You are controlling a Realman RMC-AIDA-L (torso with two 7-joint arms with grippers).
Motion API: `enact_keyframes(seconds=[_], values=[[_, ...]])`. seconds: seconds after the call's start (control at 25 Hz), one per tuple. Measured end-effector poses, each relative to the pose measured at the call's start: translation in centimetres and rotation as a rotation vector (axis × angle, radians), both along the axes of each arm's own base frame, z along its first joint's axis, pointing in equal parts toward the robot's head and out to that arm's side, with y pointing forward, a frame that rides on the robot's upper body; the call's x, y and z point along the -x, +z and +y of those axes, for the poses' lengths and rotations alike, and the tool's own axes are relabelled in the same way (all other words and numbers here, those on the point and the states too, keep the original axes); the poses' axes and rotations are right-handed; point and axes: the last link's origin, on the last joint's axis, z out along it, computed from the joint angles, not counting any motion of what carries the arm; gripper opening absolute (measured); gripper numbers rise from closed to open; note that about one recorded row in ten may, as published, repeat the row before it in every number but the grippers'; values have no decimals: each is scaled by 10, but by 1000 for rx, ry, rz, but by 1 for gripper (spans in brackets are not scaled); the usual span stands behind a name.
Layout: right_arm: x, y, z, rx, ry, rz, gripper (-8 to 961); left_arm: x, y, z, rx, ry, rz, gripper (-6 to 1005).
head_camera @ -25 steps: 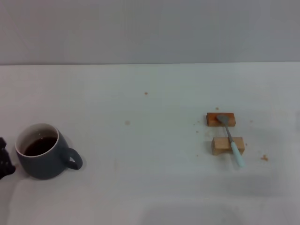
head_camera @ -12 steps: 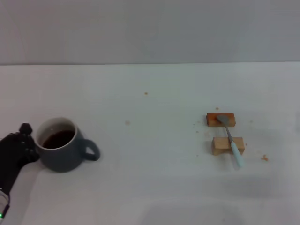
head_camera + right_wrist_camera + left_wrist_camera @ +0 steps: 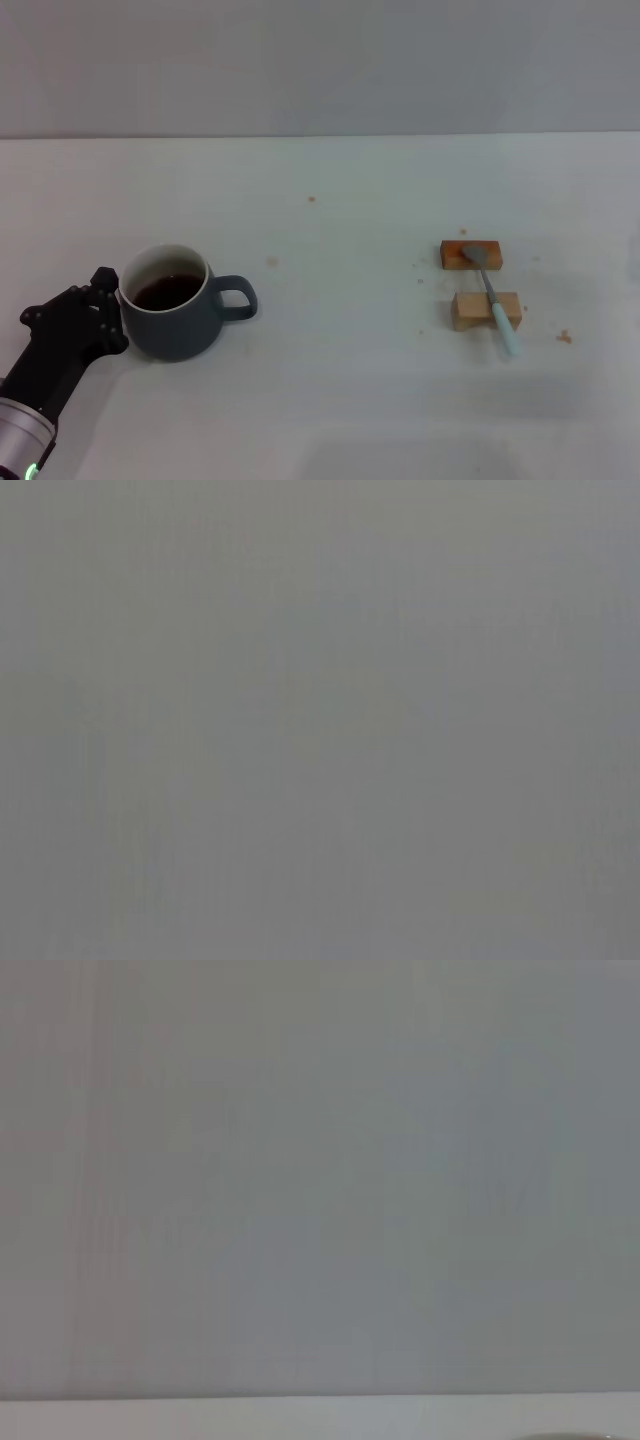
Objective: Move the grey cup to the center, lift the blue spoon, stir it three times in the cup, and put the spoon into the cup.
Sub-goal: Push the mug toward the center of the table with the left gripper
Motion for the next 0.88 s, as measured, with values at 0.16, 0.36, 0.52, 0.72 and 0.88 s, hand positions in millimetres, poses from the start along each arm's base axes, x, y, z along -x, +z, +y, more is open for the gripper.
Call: enact_keyframes(seconds=[0.16, 0.36, 0.52, 0.72, 0.88], values=[[1, 0, 0, 2, 5, -6, 389, 6, 7, 7, -22, 17, 12, -2], [0, 0, -1, 2, 3, -6, 387, 12, 13, 21, -29, 17, 47, -2], [1, 1, -3, -3, 3, -3, 388, 13, 13, 29, -14, 10, 69, -2], [1, 2, -5, -6, 2, -1, 388, 11, 12, 32, 0, -8, 56, -2], [2, 2, -4, -8, 4, -4, 388, 6, 9, 31, 13, -38, 51, -2]])
